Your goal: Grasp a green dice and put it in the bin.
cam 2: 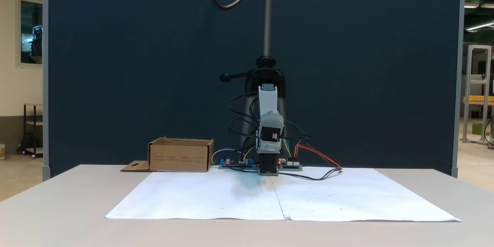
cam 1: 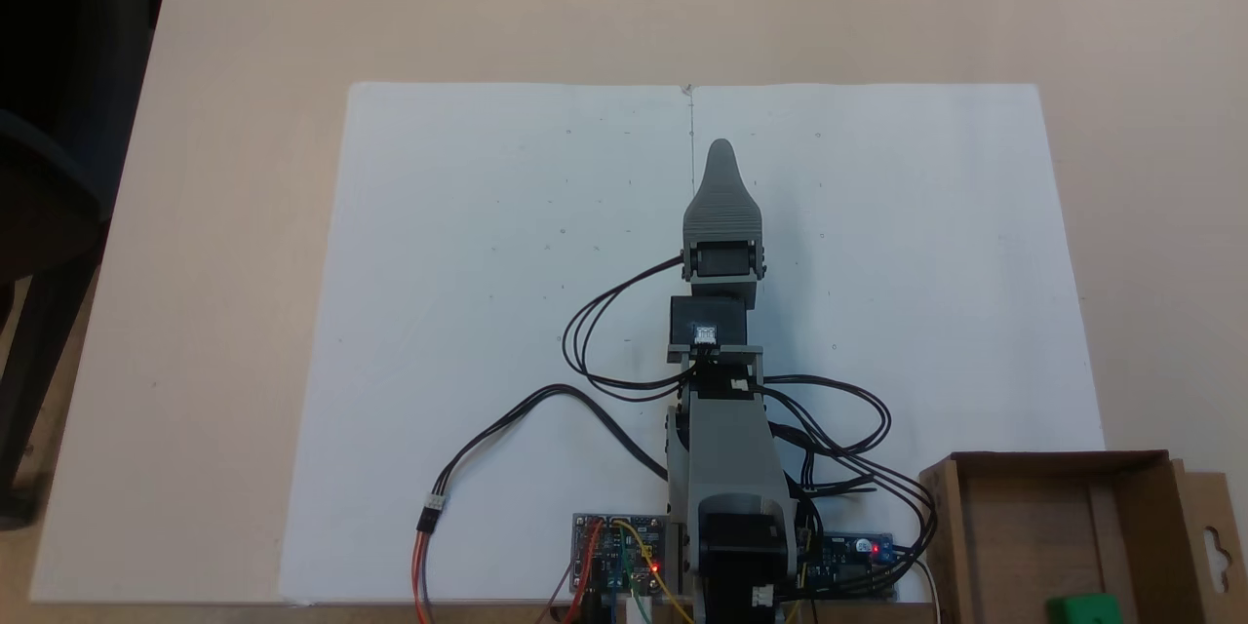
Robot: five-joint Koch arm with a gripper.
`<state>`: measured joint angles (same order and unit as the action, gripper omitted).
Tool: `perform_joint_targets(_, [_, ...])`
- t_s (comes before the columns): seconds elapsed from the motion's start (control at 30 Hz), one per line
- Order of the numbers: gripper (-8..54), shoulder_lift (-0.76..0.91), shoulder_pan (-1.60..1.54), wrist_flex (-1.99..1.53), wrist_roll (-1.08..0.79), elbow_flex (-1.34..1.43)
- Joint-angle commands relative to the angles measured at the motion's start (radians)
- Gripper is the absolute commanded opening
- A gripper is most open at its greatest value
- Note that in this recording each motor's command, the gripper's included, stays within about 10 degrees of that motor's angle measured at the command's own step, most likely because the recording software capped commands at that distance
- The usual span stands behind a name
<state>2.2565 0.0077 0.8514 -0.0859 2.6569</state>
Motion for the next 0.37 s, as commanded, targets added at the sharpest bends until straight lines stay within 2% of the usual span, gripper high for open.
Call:
perform_joint_targets(0.0, [45.2, 0.110, 0.009, 0.175, -0.080, 0.175])
perform_joint_targets(0.33, [45.2, 0.110, -0.038, 0.175, -0.078, 0.175])
